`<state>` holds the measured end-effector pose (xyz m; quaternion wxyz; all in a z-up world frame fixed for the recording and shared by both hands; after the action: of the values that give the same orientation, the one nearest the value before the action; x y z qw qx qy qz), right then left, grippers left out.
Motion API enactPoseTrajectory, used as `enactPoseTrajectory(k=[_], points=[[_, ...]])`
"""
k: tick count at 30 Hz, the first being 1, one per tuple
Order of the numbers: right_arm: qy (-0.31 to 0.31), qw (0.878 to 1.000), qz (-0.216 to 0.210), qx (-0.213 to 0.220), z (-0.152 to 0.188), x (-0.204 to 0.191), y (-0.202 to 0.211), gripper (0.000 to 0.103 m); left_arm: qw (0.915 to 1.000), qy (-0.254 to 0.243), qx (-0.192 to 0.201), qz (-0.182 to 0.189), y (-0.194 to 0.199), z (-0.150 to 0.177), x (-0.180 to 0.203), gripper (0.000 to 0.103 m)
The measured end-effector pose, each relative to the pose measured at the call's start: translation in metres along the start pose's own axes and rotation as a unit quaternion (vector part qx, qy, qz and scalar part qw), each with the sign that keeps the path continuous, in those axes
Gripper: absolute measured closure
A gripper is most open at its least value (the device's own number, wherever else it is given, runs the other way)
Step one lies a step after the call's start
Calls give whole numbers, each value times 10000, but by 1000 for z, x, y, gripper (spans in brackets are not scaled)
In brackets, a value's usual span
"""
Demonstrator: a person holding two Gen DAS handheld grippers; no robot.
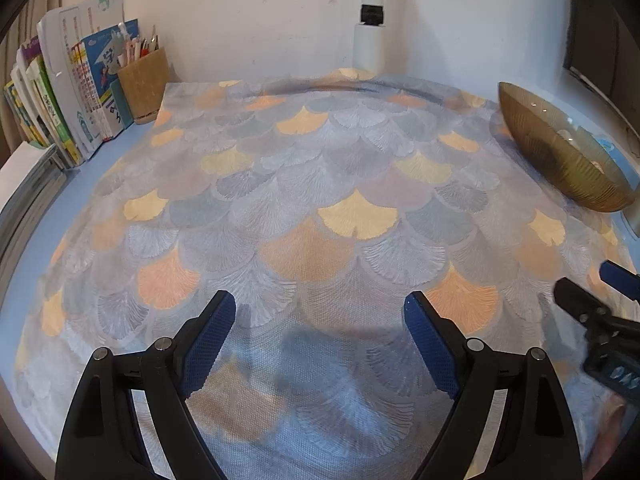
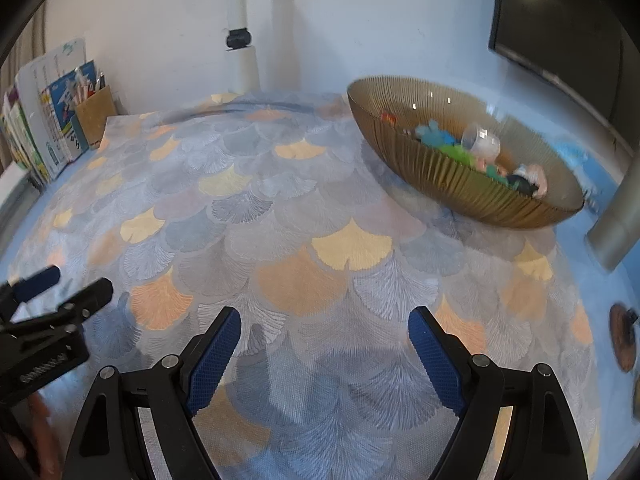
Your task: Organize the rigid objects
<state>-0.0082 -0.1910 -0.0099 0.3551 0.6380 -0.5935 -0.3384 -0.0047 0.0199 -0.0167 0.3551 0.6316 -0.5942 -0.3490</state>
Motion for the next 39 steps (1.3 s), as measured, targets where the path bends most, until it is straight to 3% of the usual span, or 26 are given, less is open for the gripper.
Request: enactPoseTrajectory(k=[4,7,11,15,17,18,19,20,39], points=[[150,9996,12,-239,-18,-1,-3,18,9997,213,-95,24,-9,-11,-10,18],[267,9992,165,-249,-27,-4,-14,18,9995,89,-124,-276,-16,-20,-8,18],[74,9994,55,-327,-33,-1,-30,18,9992,-83,-183,-355,-25,-28,1,17],[18,9989,54,-460,-32,-1,-44,17,9987,7,-296,-414,-32,-32,-2,0],[1,9990,29,-449,-32,0,-44,15,9988,188,-391,-224,-36,-33,-8,0],[1,9989,-1,-476,-32,0,-46,9,9984,342,-450,-52,-38,-33,-13,0],[-7,9987,-16,-508,-32,0,-47,1,9983,354,-449,-118,-38,-33,-14,0],[-18,9983,-15,-577,-32,0,-50,0,9983,369,-443,-110,-38,-32,-15,0],[-29,9986,-9,-534,-31,1,-48,0,9988,366,-296,-127,-41,-28,-12,0]])
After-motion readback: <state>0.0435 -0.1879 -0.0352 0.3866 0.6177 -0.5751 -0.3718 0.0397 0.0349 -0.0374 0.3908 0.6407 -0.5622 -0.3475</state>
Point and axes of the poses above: each gripper's, at about its wrist camera, not at the fingertips, and y roughly against the way its jaws point, x to its right, z to its underside, the point moved 4 cm from there along -y, roughly the way its jaws point, and after that the axes turned 8 degrees about -x, right-handed, at the moved point
